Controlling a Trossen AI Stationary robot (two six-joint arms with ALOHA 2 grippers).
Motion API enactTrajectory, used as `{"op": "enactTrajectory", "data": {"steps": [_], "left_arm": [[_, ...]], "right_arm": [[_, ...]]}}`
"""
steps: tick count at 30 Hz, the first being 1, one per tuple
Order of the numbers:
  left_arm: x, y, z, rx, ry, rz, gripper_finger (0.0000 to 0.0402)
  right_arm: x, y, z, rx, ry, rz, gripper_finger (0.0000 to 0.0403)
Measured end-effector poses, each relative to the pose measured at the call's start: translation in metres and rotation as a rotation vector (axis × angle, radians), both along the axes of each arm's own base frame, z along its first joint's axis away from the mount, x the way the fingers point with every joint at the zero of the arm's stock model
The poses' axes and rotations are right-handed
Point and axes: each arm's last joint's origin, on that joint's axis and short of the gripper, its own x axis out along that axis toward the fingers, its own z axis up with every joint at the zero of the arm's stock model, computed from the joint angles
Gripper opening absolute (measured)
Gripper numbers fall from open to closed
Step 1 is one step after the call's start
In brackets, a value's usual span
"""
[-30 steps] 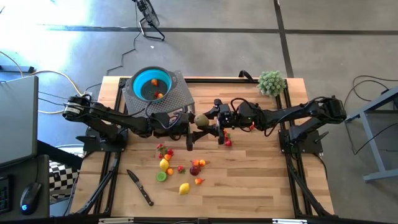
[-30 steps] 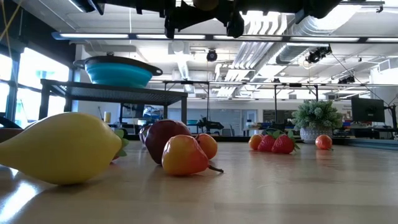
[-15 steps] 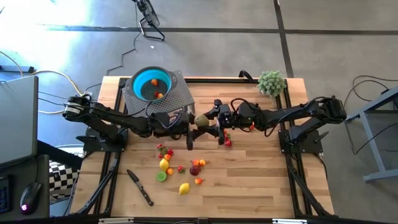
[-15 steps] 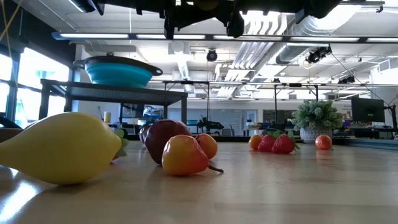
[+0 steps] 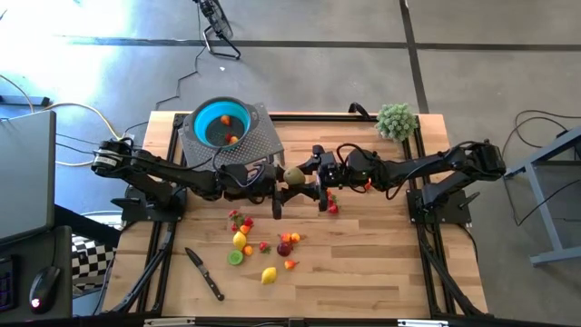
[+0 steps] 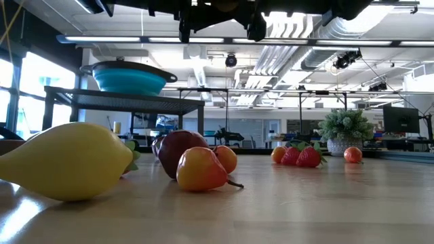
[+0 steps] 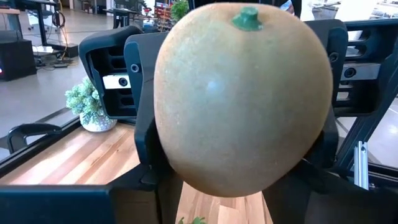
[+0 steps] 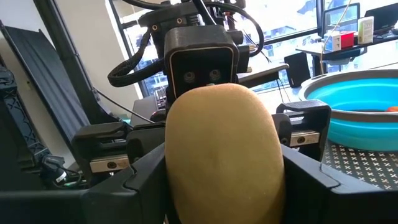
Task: Pick & Place Fruit
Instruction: Put the right brown kiwi into the blue strainer bowl on the shelf
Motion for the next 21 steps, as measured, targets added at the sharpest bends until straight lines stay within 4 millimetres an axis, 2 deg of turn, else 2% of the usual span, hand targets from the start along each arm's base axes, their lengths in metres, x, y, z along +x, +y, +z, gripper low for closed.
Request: {"op": "enactTrajectory", "data": {"steps": [21], "left_arm": [[-0.0001, 0.0, -0.0005, 0.015, 0.01, 0.0, 0.0175]], "right_arm": [[0.0, 0.0002, -0.0004, -0.026, 0.0, -0.001, 0.0224]]}}
